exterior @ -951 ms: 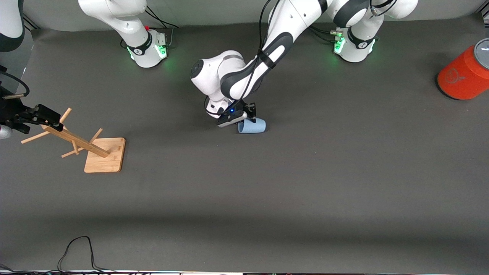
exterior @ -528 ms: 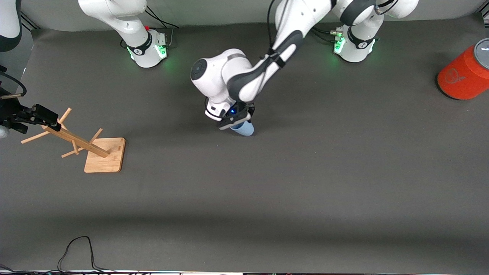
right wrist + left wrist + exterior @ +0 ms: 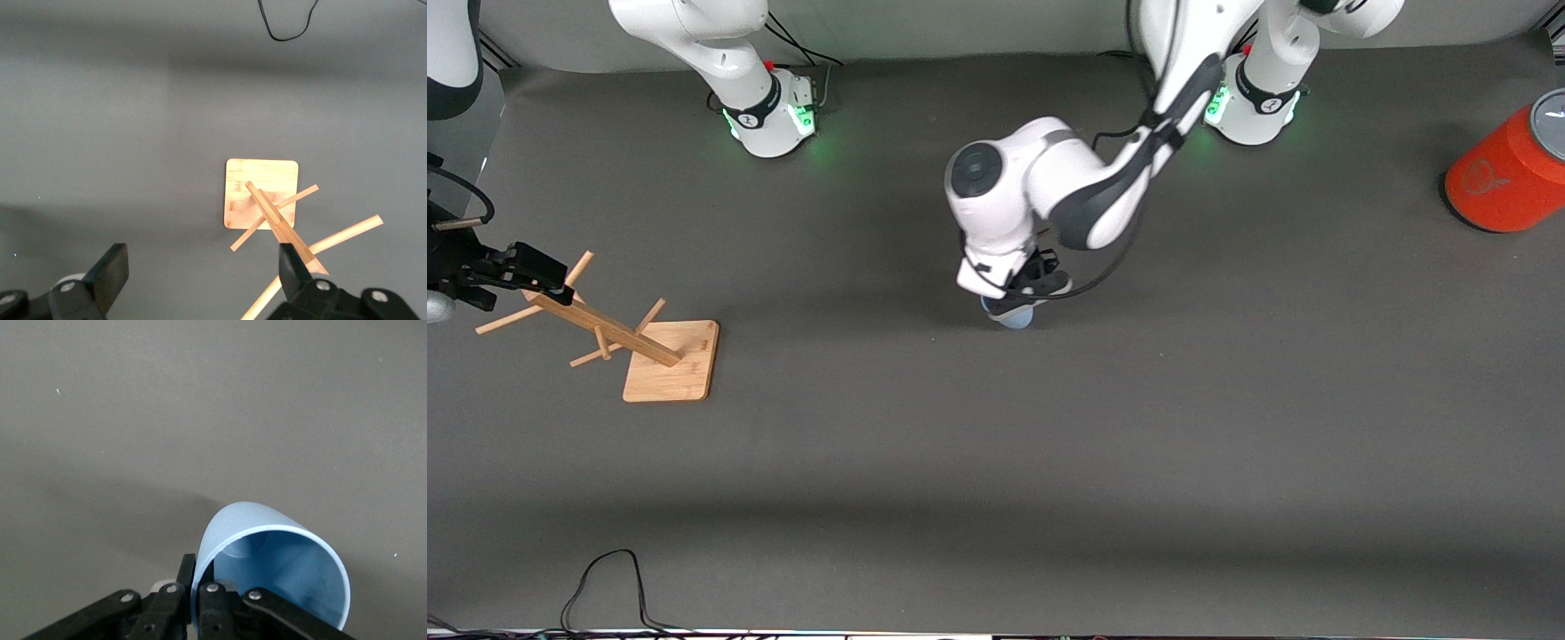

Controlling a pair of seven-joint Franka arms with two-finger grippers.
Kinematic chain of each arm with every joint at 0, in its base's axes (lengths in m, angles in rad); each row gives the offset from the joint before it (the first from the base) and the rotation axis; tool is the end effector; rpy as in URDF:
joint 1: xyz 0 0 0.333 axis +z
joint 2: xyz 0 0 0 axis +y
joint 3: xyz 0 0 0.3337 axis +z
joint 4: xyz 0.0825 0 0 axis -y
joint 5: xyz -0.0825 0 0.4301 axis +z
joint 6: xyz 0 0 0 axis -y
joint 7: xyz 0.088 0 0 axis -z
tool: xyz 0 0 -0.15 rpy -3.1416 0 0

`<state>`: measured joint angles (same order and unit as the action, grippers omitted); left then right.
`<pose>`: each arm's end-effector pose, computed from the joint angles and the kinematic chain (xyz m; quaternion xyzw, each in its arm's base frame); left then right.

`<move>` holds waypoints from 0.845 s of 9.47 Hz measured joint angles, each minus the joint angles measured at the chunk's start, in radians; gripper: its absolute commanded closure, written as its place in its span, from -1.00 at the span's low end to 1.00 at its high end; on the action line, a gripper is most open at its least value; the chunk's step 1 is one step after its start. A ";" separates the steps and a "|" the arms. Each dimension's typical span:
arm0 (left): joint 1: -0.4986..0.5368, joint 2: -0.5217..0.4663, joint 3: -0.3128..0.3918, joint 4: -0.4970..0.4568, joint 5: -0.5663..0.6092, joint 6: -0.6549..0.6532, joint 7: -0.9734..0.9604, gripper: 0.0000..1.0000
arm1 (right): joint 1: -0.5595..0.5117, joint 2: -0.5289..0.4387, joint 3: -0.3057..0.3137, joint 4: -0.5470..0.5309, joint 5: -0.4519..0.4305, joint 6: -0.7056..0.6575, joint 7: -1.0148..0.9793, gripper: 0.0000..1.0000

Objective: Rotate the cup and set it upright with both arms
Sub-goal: 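Grasp the cup rim with the left gripper and rotate it upright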

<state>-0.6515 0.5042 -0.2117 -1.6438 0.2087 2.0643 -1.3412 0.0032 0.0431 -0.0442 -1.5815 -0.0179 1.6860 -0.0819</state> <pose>0.4882 -0.5235 0.2698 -0.9793 -0.1957 -0.0189 0.0484 0.6271 -0.0277 0.5778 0.9993 0.0212 0.0301 0.0117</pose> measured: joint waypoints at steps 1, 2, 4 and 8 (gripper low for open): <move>0.022 -0.064 0.000 -0.103 -0.043 0.066 0.000 1.00 | 0.000 0.000 0.000 0.000 0.000 0.000 0.000 -1.00; 0.034 -0.108 0.000 -0.188 -0.084 0.128 0.000 1.00 | 0.000 0.000 0.000 -0.001 0.000 0.000 0.000 -1.00; 0.037 -0.130 -0.002 -0.323 -0.117 0.289 0.000 1.00 | 0.000 0.000 0.000 -0.003 0.002 -0.006 0.000 -1.00; 0.025 -0.111 -0.017 -0.391 -0.123 0.392 -0.003 -1.00 | -0.001 -0.001 0.000 -0.003 0.031 -0.065 0.020 -1.00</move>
<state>-0.6266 0.3928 -0.2285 -2.0347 0.0857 2.4561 -1.3439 0.0026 0.0423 -0.0443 -1.5842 0.0132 1.6206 -0.0614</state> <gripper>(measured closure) 0.780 0.000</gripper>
